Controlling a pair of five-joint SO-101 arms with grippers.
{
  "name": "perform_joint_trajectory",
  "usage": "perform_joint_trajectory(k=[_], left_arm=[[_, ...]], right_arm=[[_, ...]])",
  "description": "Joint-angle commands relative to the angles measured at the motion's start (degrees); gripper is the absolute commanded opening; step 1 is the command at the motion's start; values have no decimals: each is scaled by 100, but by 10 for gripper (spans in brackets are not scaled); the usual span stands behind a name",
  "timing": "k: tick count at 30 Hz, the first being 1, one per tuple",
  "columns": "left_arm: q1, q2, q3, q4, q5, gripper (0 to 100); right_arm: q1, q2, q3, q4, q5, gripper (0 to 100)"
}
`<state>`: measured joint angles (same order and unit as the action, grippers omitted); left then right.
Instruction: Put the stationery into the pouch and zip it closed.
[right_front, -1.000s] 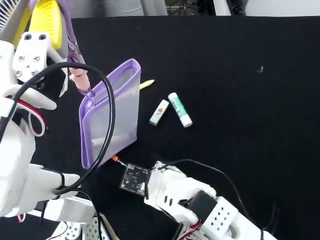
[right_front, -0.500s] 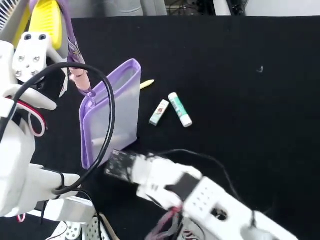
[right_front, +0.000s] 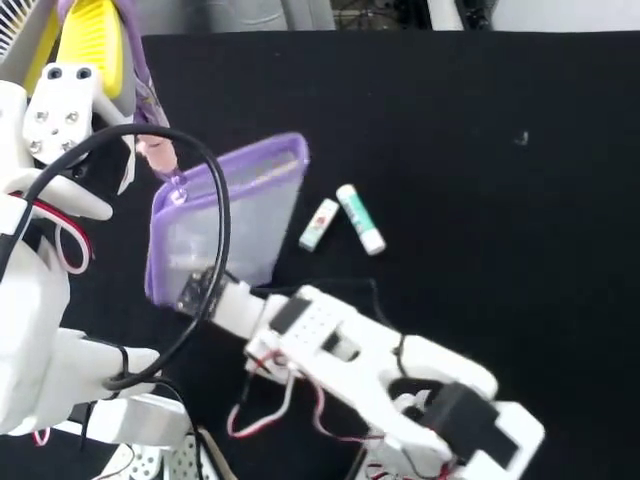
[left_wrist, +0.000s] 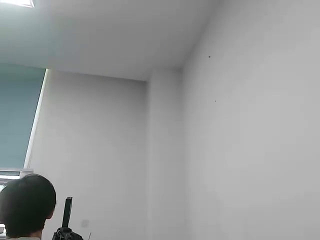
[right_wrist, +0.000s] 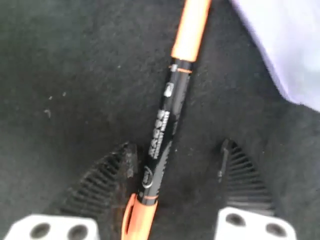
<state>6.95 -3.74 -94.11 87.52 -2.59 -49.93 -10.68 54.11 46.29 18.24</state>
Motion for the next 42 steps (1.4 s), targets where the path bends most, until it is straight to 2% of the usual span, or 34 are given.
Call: perform_joint_trajectory(k=[1, 5, 10, 12, 21, 27, 31, 36, 42], left_arm=[[-57, -62, -110, -123, 9, 29], [-57, -62, -110, -114, 9, 29], [-57, -62, -110, -105, 9, 29], [-57, -62, -110, -105, 9, 29], [-57, -44, -110, -123, 9, 29], [-57, -35, -110, -97, 9, 29], [-57, -53, -110, -97, 44, 29], [-57, -70, -110, -97, 53, 29], [-57, -70, -110, -88, 53, 29]], right_arm=[[158, 259, -462, 123, -193, 139], [158, 163, -391, 123, -264, 9], [167, -497, -48, 185, -229, 11], [202, -1024, -13, 536, -220, 11], [756, -4848, -391, 2505, -202, 11], [1037, -7152, -716, 2980, 651, 11], [1064, -7899, -1156, 2629, 659, 11], [1064, -7881, -1692, 1565, 624, 11], [1064, -7354, -1736, -457, -281, 11]])
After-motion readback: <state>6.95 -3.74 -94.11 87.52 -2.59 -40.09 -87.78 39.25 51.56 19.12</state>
